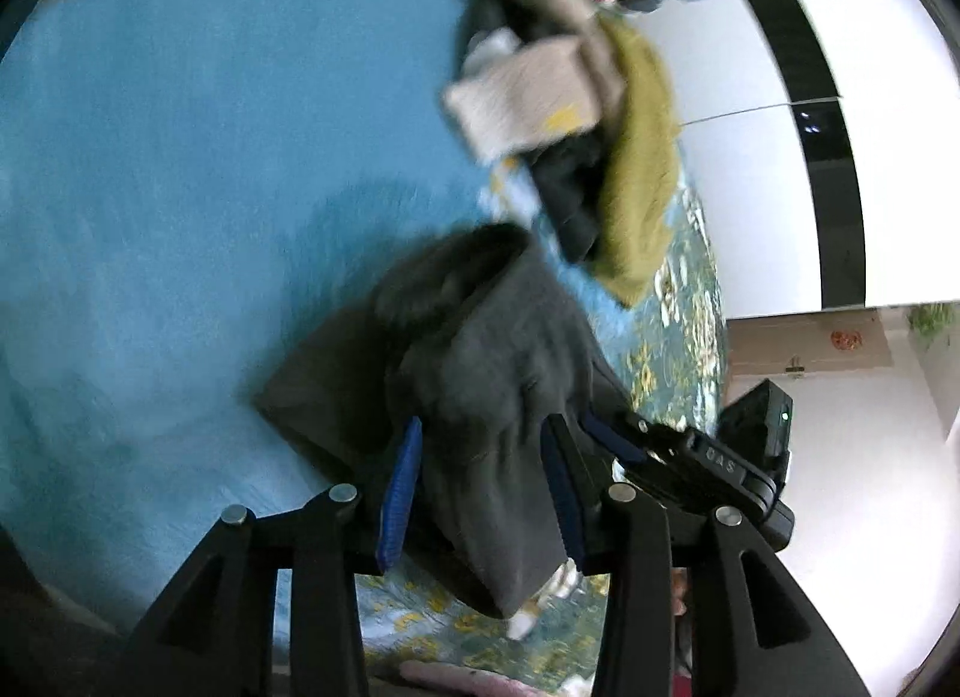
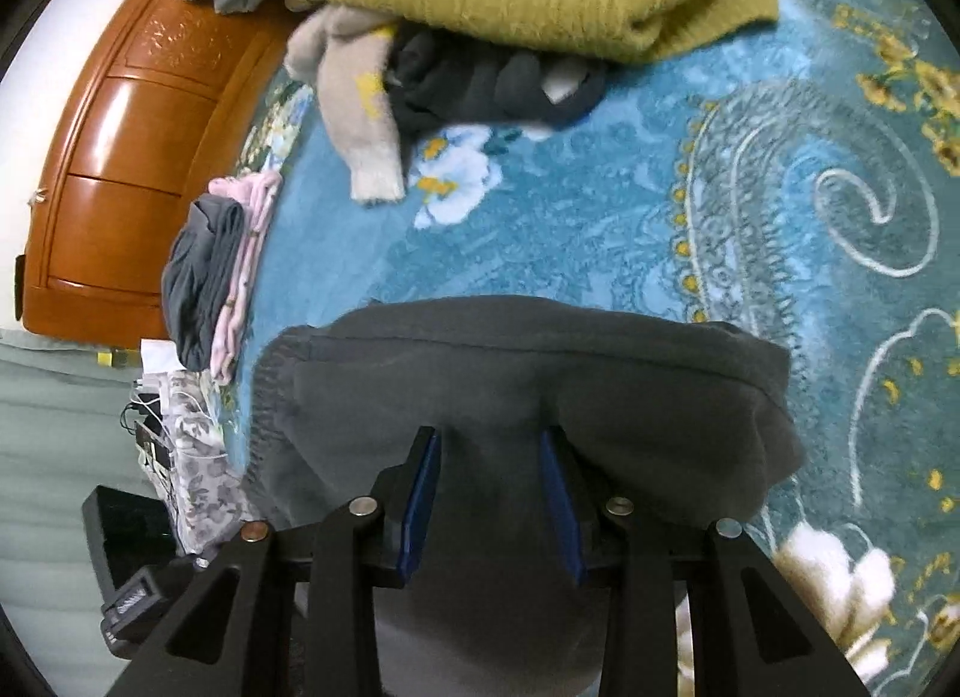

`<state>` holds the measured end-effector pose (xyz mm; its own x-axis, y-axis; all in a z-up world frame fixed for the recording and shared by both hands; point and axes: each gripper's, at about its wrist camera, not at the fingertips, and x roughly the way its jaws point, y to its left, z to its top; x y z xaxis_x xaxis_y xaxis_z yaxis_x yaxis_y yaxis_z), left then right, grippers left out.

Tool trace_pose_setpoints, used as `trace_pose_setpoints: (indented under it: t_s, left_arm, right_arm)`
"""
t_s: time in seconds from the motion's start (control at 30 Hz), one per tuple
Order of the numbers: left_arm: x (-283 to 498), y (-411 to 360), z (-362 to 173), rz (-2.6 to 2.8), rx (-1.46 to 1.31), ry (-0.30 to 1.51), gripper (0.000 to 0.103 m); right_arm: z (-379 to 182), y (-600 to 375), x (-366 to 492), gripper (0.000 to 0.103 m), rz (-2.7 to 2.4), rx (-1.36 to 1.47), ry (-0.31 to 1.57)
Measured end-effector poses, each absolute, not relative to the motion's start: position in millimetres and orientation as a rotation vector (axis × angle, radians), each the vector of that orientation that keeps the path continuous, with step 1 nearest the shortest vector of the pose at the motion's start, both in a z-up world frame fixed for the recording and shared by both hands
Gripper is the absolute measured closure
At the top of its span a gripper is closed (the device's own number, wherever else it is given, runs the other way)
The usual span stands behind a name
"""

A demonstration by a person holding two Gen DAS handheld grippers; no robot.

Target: Fold clothes

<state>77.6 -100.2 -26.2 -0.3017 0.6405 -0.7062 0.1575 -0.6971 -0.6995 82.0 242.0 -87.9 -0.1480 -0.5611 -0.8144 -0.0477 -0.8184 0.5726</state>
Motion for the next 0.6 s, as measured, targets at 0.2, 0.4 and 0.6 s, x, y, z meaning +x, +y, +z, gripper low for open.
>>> trace_pose_setpoints:
  t_s: [0.2, 0.4, 0.6]
  left_arm:
    - [61.4, -60.2, 9.2, 2.135, -1.521, -0.649, 0.061]
    - [54.3, -28.8, -21.1, 2.096, -1.614, -0.464, 0.061]
    - [48.3, -43.4, -64.3, 2.001, -1.741, -0.609, 0.063]
  right_arm:
    - [-36.4, 233.7, 95.8, 0.062, -2.057, 1.672, -0.457]
    - [-40.8, 206.2, 125.0, 0.058, -1.948, 1.655, -0.303]
    - [-93.4, 201.4, 129.8, 0.057, -1.897, 1.800, -0.340]
